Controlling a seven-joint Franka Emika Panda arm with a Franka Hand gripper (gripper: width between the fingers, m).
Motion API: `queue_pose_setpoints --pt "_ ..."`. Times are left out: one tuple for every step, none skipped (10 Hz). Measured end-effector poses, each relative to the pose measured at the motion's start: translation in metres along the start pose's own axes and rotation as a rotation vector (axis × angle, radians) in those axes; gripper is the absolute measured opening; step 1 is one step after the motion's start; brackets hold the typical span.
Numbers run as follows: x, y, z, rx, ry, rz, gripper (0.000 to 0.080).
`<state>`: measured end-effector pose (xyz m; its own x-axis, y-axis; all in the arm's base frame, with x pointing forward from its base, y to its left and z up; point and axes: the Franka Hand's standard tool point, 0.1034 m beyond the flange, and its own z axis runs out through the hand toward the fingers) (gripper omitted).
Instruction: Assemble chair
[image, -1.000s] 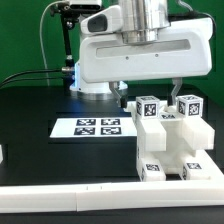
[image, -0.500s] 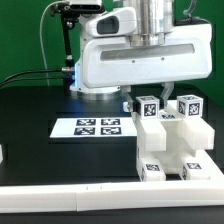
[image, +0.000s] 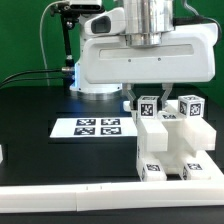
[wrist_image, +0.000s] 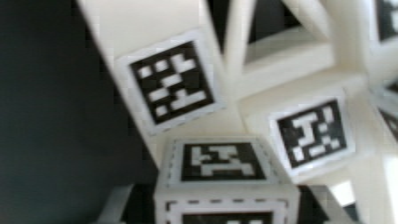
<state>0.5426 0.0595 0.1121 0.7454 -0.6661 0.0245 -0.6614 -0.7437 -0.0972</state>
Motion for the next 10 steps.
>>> queue_pose_setpoints --pt "0.0018 0.0010 0.0002 0.009 0.005 0.103 0.0279" --pt "0.0017 0.0012 0.0007 0.011 0.002 0.134 0.0279" --pt "0.0019 0.0014 0.0007 0.015 -0.001 0.173 0.0279" --pt "0.0021 0.0015 0.0006 0.020 -0.007 0.248 0.0279" --pt "0.0027 0.0020 0.0009 0.027 -0.015 0.330 0.0279" --pt "0.0041 0.0025 0.0014 0.042 -0.034 0.487 0.0279" --pt "0.0036 0.0015 0.0029 0.046 -0.044 0.615 0.0279" --pt "0.0039 0.0013 0.0036 0.048 -0.042 0.617 0.0279" --pt "0.0035 0.0011 0.0036 0.048 -0.041 0.583 0.0386" --pt "0.0033 0.0010 0.0037 0.049 -0.041 0.559 0.0525"
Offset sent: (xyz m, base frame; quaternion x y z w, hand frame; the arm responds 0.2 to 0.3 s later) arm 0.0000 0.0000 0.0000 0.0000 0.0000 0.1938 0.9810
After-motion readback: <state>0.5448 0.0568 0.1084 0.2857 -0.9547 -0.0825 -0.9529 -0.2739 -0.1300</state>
